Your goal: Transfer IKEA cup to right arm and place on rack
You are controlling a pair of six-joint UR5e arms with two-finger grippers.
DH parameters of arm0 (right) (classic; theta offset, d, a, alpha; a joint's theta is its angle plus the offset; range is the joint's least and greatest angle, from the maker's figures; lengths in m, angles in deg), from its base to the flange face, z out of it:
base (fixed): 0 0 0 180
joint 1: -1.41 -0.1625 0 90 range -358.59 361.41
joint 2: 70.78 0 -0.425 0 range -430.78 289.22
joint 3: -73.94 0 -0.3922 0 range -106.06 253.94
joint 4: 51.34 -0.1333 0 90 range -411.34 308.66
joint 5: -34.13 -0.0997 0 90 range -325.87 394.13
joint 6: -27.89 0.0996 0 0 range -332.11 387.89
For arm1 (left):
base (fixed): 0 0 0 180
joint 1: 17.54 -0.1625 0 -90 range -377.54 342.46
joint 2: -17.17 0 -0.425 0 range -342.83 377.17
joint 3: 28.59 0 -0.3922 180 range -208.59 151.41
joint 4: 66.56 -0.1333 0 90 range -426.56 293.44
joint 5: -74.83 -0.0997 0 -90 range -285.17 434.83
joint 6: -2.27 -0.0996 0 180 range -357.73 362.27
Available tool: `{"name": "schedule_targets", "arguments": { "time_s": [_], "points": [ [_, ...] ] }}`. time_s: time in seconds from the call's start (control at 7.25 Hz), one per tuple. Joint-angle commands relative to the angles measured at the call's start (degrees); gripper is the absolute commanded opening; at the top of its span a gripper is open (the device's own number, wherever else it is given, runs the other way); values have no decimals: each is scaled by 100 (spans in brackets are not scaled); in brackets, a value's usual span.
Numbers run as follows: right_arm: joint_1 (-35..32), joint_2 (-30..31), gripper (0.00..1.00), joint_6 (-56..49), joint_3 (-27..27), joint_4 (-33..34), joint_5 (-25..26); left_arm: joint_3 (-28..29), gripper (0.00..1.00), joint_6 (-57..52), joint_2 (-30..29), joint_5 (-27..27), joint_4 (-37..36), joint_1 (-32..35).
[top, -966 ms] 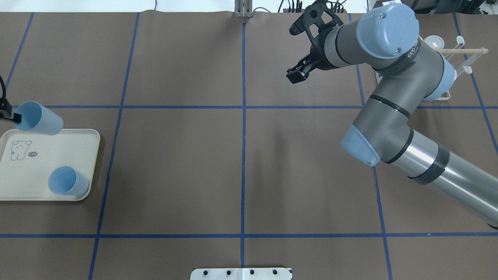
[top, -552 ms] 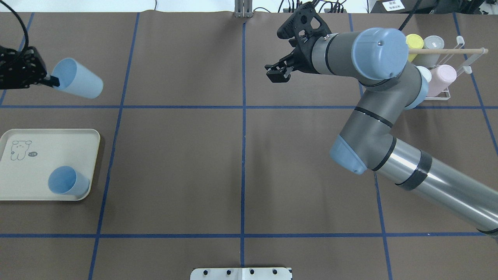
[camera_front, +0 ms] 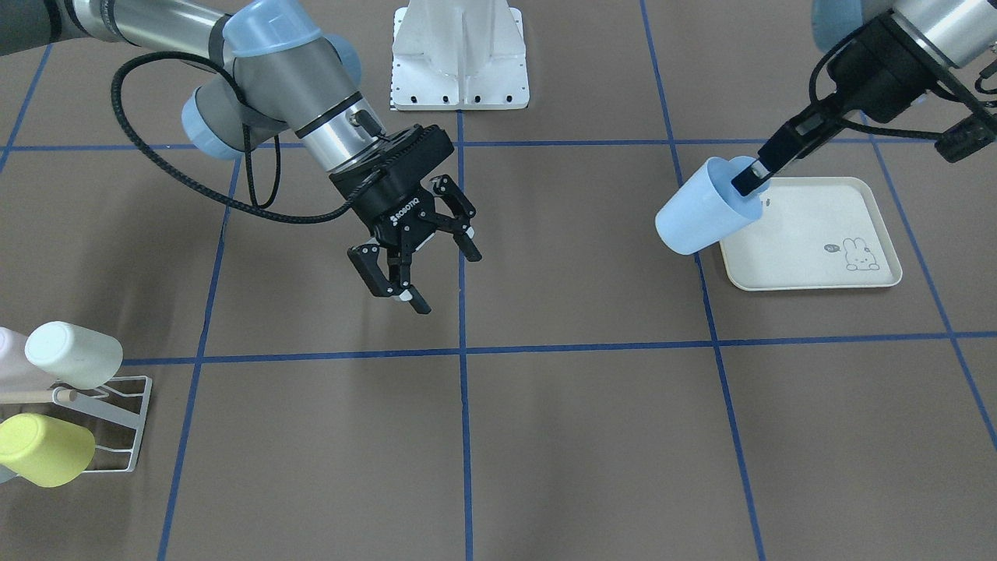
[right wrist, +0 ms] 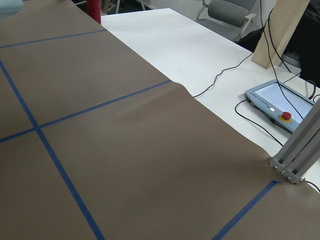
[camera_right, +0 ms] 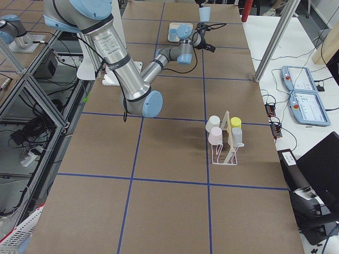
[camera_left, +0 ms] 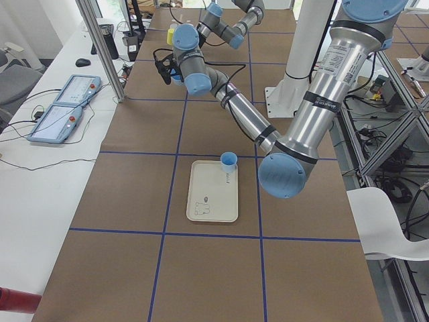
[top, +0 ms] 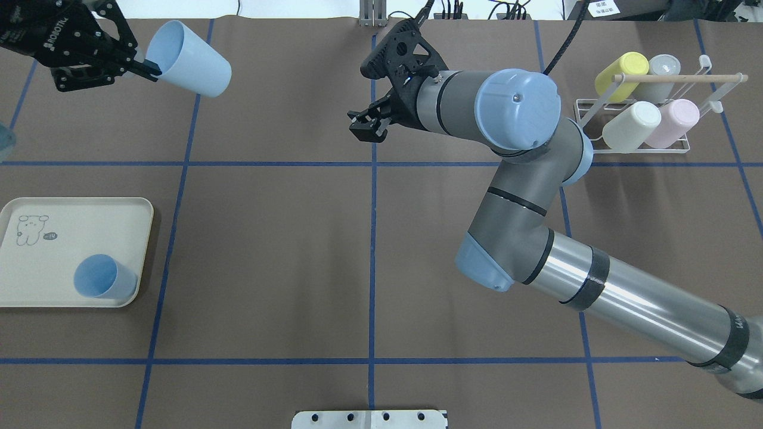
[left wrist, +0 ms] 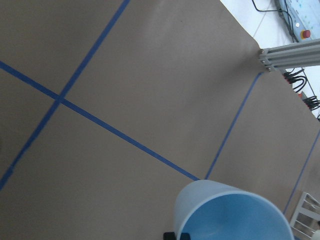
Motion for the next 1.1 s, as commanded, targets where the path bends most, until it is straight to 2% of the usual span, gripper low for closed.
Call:
{"name": "schedule_targets", "arguments": {
  "time_s": [0.0,0.14,0.41,0.69,0.97],
  "points": [
    [265,-1,99,-183,52,-1060,41,363,0,407,-407,669,345,-40],
    [388,-9,99,-420,52,-1258,41,444,0,486,-417,735,627,-66],
    [573,-44,99,-492,-9,-1374,259,488,0,530,-504,726,682,-250],
    [836,-27,99,-825,43,-2206,575,488,0,530,-540,726,682,-356],
    [908,-53,99,-844,17,-2209,788,497,0,530,-540,718,682,-505]
  ]
}}
